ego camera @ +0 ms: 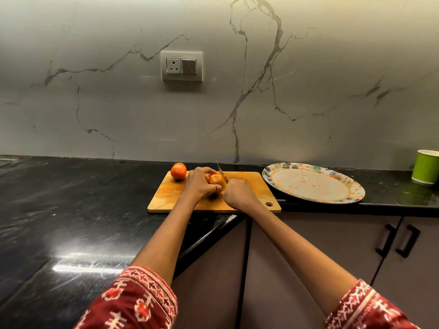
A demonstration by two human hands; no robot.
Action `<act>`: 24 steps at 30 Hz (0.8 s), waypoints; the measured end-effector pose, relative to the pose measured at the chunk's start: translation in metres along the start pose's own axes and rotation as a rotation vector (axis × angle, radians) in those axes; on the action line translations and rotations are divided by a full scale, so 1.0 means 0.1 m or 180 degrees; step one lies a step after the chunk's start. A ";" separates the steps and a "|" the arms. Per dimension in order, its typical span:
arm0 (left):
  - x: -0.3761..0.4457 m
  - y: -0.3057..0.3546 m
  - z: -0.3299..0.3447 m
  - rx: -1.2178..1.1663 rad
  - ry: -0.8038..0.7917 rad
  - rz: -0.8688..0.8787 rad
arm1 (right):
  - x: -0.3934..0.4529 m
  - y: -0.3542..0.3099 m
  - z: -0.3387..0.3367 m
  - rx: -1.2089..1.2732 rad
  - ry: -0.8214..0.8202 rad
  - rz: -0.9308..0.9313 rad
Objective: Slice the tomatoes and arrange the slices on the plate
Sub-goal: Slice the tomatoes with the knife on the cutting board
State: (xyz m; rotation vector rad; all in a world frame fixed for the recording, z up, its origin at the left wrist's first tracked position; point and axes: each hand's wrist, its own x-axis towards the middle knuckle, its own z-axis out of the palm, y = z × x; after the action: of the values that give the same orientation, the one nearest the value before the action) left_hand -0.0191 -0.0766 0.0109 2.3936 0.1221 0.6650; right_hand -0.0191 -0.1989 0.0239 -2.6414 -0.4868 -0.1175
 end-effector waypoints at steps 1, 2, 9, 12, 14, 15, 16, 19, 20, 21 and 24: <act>0.00 0.00 0.00 0.0010 -0.0015 0.0024 | 0.03 -0.01 0.00 0.0027 -0.0040 -0.0002; 0.01 -0.01 0.01 0.0027 -0.0033 0.0047 | 0.06 -0.03 0.00 0.0048 -0.0069 -0.0008; 0.03 -0.02 0.03 0.0039 -0.0005 0.0031 | 0.06 0.04 0.06 0.0044 -0.0087 -0.0107; 0.01 -0.05 0.05 0.0007 0.0026 0.0036 | 0.02 0.10 0.11 0.0082 -0.0085 -0.0109; -0.02 -0.06 0.04 -0.0032 0.0063 0.0025 | 0.05 0.06 0.12 0.0100 -0.0071 -0.0113; -0.02 -0.07 0.04 -0.0039 0.0061 0.0030 | 0.08 0.03 0.12 0.0104 -0.0080 -0.0107; -0.02 -0.08 0.04 -0.0050 0.0052 0.0044 | 0.10 -0.01 0.11 0.0117 -0.0099 -0.0106; 0.02 -0.07 0.01 -0.0079 -0.0002 0.0027 | 0.13 -0.05 0.10 0.0160 -0.0149 -0.0127; 0.03 -0.07 0.01 -0.0072 -0.0016 0.0015 | 0.11 -0.04 0.09 0.0134 -0.0165 -0.0145; 0.03 -0.08 0.02 -0.0070 -0.0028 -0.0003 | 0.09 -0.01 0.10 0.0102 -0.0174 -0.0137; 0.03 -0.08 0.05 -0.0110 0.0011 -0.0004 | 0.02 0.08 0.17 0.0095 -0.0194 -0.0105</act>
State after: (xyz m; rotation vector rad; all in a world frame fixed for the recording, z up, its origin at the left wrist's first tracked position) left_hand -0.0136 -0.0721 0.0037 2.3591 0.1127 0.6656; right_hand -0.0139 -0.1975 0.0058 -2.6148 -0.5485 -0.0398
